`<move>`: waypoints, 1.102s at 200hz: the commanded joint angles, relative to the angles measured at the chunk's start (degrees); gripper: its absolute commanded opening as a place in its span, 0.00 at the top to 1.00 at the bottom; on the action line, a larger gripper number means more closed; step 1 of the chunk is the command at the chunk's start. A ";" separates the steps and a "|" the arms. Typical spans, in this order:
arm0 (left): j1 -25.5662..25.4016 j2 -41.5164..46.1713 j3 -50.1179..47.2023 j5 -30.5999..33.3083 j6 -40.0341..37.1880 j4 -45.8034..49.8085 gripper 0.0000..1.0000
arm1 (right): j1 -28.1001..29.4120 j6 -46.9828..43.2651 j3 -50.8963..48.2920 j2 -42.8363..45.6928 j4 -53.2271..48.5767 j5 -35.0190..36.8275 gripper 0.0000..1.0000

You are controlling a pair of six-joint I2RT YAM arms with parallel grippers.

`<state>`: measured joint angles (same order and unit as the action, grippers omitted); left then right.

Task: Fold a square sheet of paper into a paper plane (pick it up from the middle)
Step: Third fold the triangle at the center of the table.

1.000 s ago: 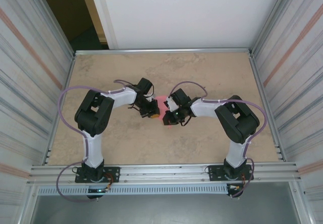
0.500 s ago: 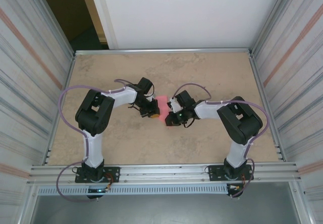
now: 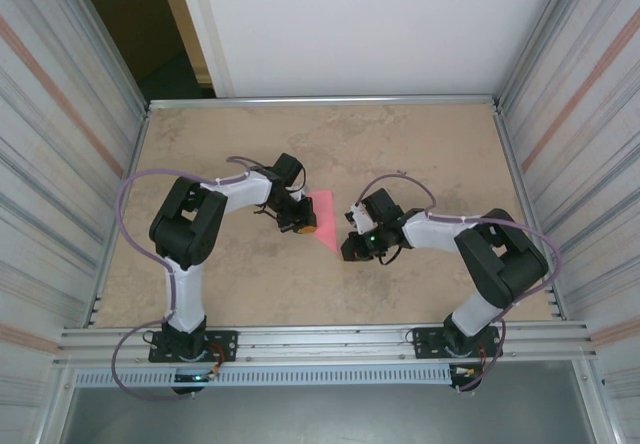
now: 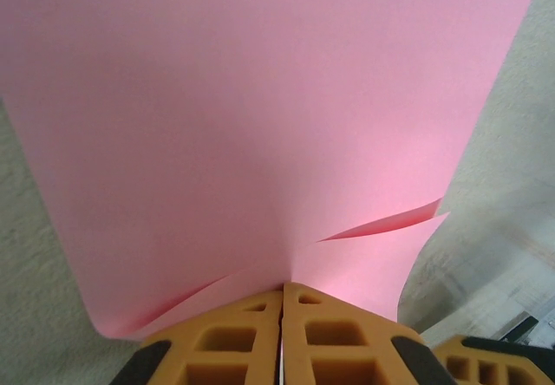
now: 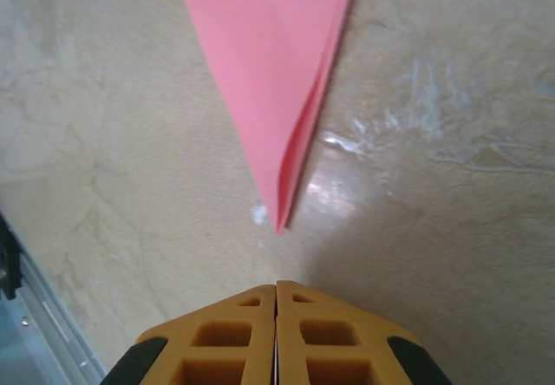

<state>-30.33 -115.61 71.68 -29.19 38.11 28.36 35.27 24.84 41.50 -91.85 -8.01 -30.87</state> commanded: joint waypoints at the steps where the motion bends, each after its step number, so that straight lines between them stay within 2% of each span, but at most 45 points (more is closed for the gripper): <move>1: 0.15 -6.99 -3.57 11.48 -0.97 3.07 0.92 | 1.12 0.29 2.93 1.90 -0.08 0.91 0.90; 61: 0.13 -5.86 -2.25 10.97 -1.10 3.04 0.92 | 3.75 2.03 11.90 -9.05 0.87 4.03 0.92; 127: 0.14 -4.80 -0.12 9.42 -2.99 2.85 0.91 | 2.97 1.99 11.67 -12.88 -0.23 4.24 0.92; 142: 0.17 -1.82 0.77 8.63 -3.80 2.31 0.91 | 2.73 2.05 11.04 -13.37 -0.66 4.27 0.92; 183: 0.02 6.04 -1.50 1.96 -4.80 -8.48 0.90 | 2.21 2.45 10.45 -14.45 -2.77 3.71 0.93; 220: -0.93 11.10 -9.72 0.96 -4.15 -18.40 0.87 | 2.24 2.82 10.52 -14.74 -3.13 3.51 0.93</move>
<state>-30.50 -108.29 65.69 -27.90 34.68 17.91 37.85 26.55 52.73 -104.27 -6.48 -28.77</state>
